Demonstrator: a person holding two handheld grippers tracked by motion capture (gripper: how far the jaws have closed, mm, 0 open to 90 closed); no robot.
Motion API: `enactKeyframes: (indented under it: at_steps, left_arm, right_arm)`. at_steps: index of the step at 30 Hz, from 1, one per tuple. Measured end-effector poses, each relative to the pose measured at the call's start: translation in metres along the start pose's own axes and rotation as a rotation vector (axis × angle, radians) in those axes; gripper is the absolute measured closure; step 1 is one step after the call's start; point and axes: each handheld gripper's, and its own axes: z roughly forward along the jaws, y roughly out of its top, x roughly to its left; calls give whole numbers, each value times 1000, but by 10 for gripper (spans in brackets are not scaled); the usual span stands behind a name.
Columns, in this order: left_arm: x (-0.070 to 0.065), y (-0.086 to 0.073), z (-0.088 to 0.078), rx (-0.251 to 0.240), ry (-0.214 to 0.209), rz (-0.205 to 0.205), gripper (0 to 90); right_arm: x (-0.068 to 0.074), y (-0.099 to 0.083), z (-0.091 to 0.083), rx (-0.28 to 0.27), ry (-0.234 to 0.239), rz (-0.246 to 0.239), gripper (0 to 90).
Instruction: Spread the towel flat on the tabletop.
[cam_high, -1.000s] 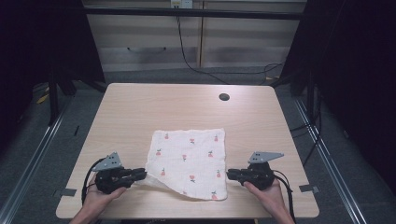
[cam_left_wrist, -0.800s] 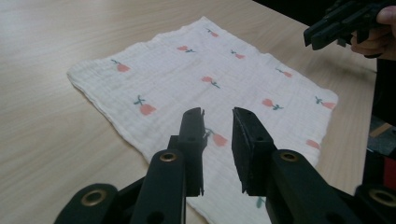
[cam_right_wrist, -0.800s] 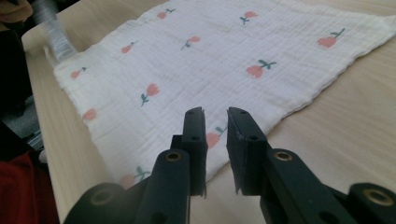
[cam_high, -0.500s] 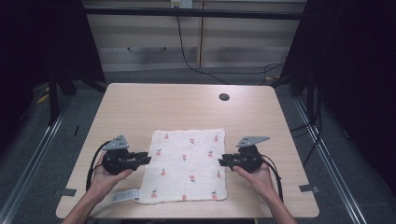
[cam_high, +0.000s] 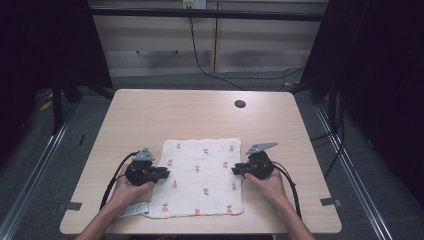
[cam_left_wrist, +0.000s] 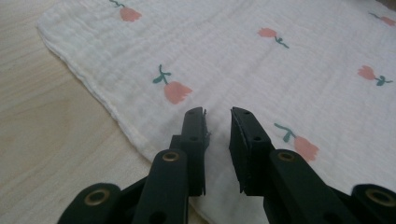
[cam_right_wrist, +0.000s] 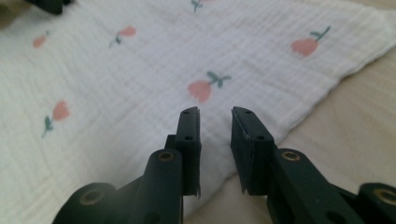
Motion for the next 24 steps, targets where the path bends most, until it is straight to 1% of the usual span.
enactKeyframes:
  at_steps: [1, 2, 3, 4, 5, 6, 7, 10, 13, 16, 18, 21, 22, 24]
  left_arm:
    - [-1, -1, 0, -4, -2, 3, 752]
    - [-2, -2, 0, -7, -7, 2, 752]
    - [-3, -2, 0, -11, -7, 9, 752]
    - [-4, -3, 0, -15, -9, 7, 752]
    - [-5, -4, 0, -16, -16, 4, 752]
    - [-6, -4, 1, -21, -18, 0, 752]
    - [-7, -4, 1, -20, -19, 2, 752]
    - [-8, -5, 1, -23, -34, 1, 753]
    - [-12, -5, 1, -17, -41, 8, 755]
    - [-17, -7, 0, -13, -46, 19, 755]
    - [-20, -8, -1, -5, -48, 27, 755]
    - [-22, -9, -3, 2, -53, 31, 754]
    - [-23, -9, -4, 10, -51, 37, 753]
    - [-22, -9, -4, 7, -54, 36, 749]
  right_arm:
    - [2, -3, -2, -3, 11, -1, 729]
    - [4, -5, -4, 6, 12, 1, 729]
    - [5, -7, -7, 13, 9, -8, 730]
    - [6, -9, -9, 15, 4, -11, 730]
    - [6, -11, -11, 18, 7, -2, 737]
    - [5, -13, -12, 9, 13, 0, 745]
    - [5, -13, -13, 18, 5, 2, 747]
    - [5, -15, -15, 15, 3, 11, 747]
    - [7, -19, -18, 18, 3, 21, 747]
    - [11, -24, -23, 23, -1, 16, 747]
    - [12, -26, -24, 11, 3, 18, 747]
    - [13, -26, -24, 13, -1, 17, 742]
    - [13, -26, -24, 11, 4, 18, 735]
    - [13, -25, -24, 16, 8, 12, 709]
